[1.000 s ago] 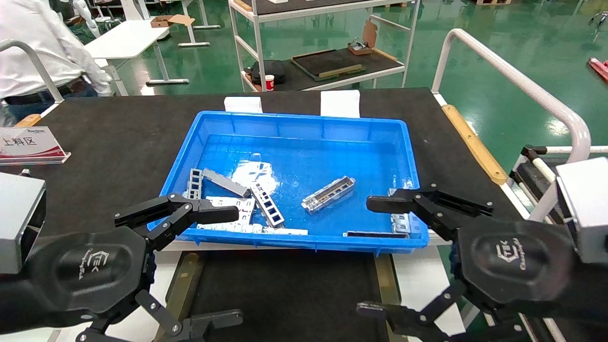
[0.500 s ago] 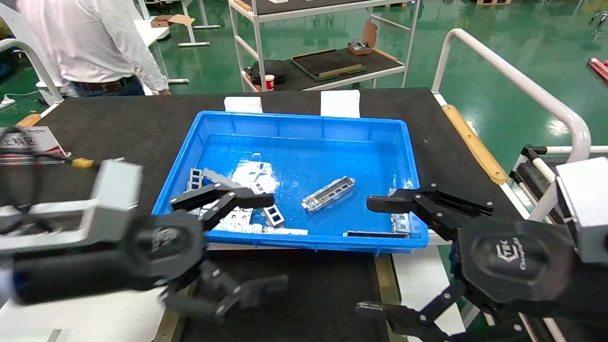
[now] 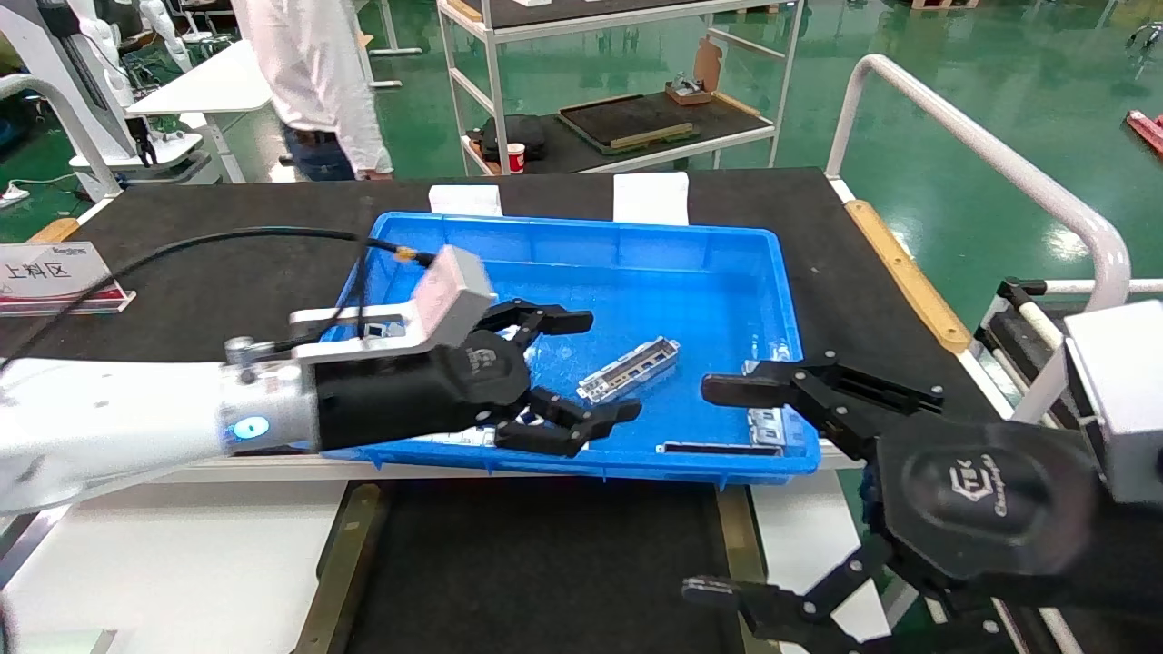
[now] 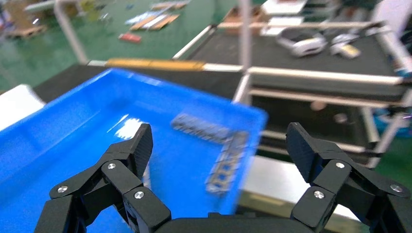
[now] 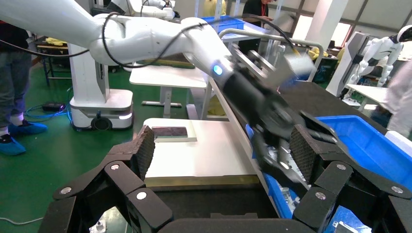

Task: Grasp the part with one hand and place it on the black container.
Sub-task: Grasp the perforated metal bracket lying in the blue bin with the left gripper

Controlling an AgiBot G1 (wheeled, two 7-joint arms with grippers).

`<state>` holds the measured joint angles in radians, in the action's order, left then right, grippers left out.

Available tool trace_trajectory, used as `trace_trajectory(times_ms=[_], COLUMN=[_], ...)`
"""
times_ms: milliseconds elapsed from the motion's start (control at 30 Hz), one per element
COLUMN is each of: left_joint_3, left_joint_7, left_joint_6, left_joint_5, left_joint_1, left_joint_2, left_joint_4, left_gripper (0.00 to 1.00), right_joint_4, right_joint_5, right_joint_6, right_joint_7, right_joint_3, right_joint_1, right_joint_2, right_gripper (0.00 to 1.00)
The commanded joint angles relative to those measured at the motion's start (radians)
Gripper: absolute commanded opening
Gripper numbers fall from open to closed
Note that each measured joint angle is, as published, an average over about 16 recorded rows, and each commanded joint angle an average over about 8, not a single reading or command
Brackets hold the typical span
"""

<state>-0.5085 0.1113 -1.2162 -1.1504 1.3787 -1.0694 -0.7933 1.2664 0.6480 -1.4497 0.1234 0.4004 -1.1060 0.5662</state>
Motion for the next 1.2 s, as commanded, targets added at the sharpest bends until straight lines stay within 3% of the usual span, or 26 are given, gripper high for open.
trace_trajectory(times_ms=[33,400,633,700,767,900,933,1000,1033,1200], left_joint_3=[-0.020,-0.066,-0.120,-0.146,-0.173,-0.230,-0.244,-0.271,-0.283,-0.334], left_joint_7=[-0.015,-0.149,-0.155,-0.141,-0.125,-0.094,-0.087,-0.075,-0.071,-0.057], left_joint_6=[0.033,0.210,0.296,0.319,0.342,0.385,0.395,0.415,0.425,0.468], left_joint_5=[-0.041,-0.132,-0.109,-0.097,-0.083,-0.057,-0.050,-0.037,-0.030,0.008], left_joint_1=[0.030,0.155,0.155,0.148,0.141,0.131,0.129,0.127,0.125,0.120], left_joint_2=[-0.045,-0.263,-0.302,-0.303,-0.303,-0.303,-0.303,-0.302,-0.302,-0.300], left_joint_4=[0.064,0.458,0.504,0.492,0.477,0.451,0.446,0.438,0.435,0.428], left_gripper=[1.00,1.00,1.00,1.00,0.90,0.41,0.29,0.07,0.02,0.00], right_joint_4=[0.000,0.000,0.000,0.000,0.000,0.000,0.000,0.000,0.000,0.000], right_joint_5=[0.000,0.000,0.000,0.000,0.000,0.000,0.000,0.000,0.000,0.000], right_joint_6=[0.000,0.000,0.000,0.000,0.000,0.000,0.000,0.000,0.000,0.000], right_joint_7=[0.000,0.000,0.000,0.000,0.000,0.000,0.000,0.000,0.000,0.000], right_joint_3=[0.000,0.000,0.000,0.000,0.000,0.000,0.000,0.000,0.000,0.000], right_joint_1=[0.000,0.000,0.000,0.000,0.000,0.000,0.000,0.000,0.000,0.000], right_joint_2=[0.000,0.000,0.000,0.000,0.000,0.000,0.000,0.000,0.000,0.000], right_gripper=[1.00,1.00,1.00,0.83,0.58,0.08,0.03,0.00,0.00,0.00])
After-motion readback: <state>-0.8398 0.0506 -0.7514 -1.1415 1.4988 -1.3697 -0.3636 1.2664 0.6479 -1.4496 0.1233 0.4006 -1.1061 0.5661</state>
